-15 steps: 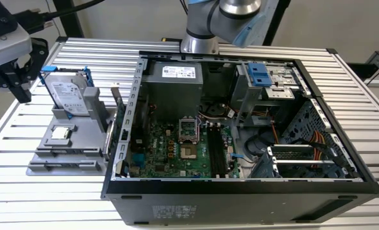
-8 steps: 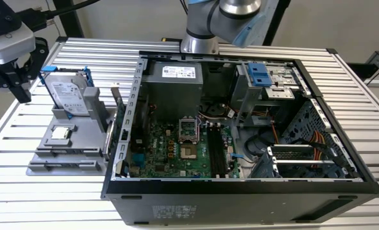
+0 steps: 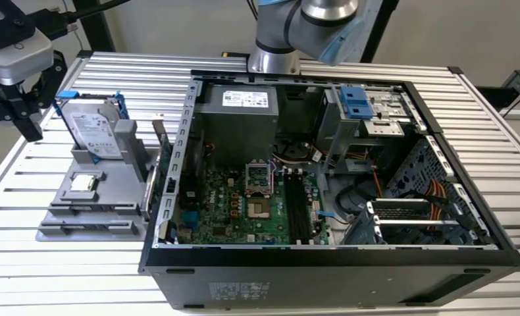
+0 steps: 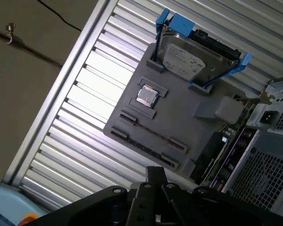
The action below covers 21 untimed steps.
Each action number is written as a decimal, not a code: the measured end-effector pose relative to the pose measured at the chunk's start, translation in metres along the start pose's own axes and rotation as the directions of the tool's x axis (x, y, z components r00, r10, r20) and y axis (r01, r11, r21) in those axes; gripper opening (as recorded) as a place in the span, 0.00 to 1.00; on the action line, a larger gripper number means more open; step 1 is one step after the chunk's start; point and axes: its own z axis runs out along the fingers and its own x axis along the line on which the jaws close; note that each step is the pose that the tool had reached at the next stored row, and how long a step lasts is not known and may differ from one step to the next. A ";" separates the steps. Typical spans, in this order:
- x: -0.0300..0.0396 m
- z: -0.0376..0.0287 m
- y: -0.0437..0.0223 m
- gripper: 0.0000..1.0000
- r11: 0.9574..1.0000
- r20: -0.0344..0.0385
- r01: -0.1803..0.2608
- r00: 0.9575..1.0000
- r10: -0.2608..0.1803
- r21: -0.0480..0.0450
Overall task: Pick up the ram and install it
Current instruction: 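Pick up the ram and move it above insertion slot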
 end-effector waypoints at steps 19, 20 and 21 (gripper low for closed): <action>-0.0003 0.0000 0.0007 0.00 0.992 -0.006 0.124 0.992 -0.124 0.001; -0.0003 0.0000 0.0008 0.00 0.992 -0.006 0.130 0.992 -0.130 0.002; -0.0004 0.0000 0.0008 0.00 0.991 -0.007 0.136 0.991 -0.136 0.002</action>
